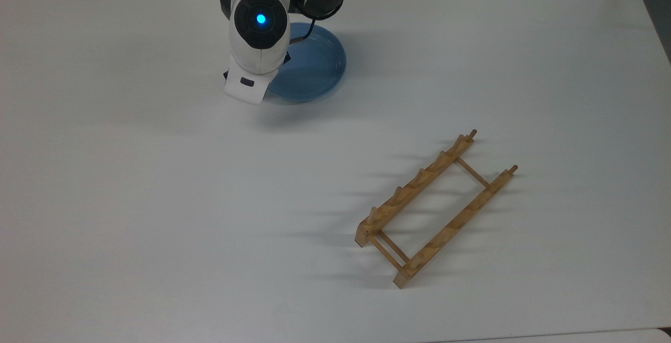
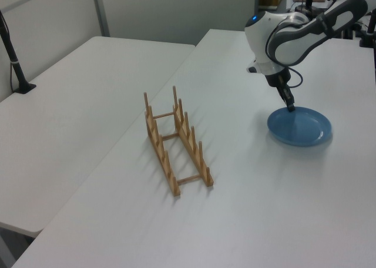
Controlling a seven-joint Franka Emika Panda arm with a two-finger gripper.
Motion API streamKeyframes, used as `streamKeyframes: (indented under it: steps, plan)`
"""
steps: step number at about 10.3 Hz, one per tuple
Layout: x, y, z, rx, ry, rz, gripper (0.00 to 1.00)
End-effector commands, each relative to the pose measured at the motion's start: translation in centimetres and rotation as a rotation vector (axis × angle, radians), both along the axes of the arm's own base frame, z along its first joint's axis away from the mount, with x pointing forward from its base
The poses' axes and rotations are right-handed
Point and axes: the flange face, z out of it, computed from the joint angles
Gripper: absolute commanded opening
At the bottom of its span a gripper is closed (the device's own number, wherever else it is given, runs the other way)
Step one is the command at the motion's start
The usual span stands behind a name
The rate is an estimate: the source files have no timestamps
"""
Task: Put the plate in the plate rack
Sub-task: 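Close the gripper on the blue plate's rim, then lift the blue plate and tilt it upright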
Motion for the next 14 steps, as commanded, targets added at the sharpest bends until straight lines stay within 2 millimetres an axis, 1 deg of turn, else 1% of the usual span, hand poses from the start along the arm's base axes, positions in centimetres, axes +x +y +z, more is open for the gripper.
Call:
streamKeyframes:
  steps: [1,2,3,4,5,6,7,8,9,10,12,13,14]
  plan:
    - [1.0,-0.6,1.7,-0.013,-0.05,-0.022,0.0]
    - [2.5,-0.6,4.7,-0.012,-0.112,-0.026,0.0]
    - [4.3,-0.4,9.7,-0.019,-0.161,-0.049,0.0]
    - [5.4,0.1,15.0,-0.013,-0.208,-0.081,0.0]
    - [6.1,0.5,18.9,0.011,-0.274,-0.108,0.0]
    - [6.2,1.1,21.3,0.008,-0.329,-0.146,0.0]
    - [6.6,3.1,23.7,0.003,-0.402,-0.199,0.0]
    - [7.1,4.3,26.4,0.014,-0.495,-0.291,0.0]
    - [7.8,7.6,27.9,0.041,-0.624,-0.383,0.0]
    - [8.3,11.1,28.8,0.076,-0.731,-0.479,0.0]
    - [8.8,17.0,29.8,0.074,-0.955,-0.57,0.0]
    - [8.9,19.9,28.2,0.061,-1.04,-0.585,0.0]
    - [8.3,23.1,26.9,0.038,-1.102,-0.587,0.0]
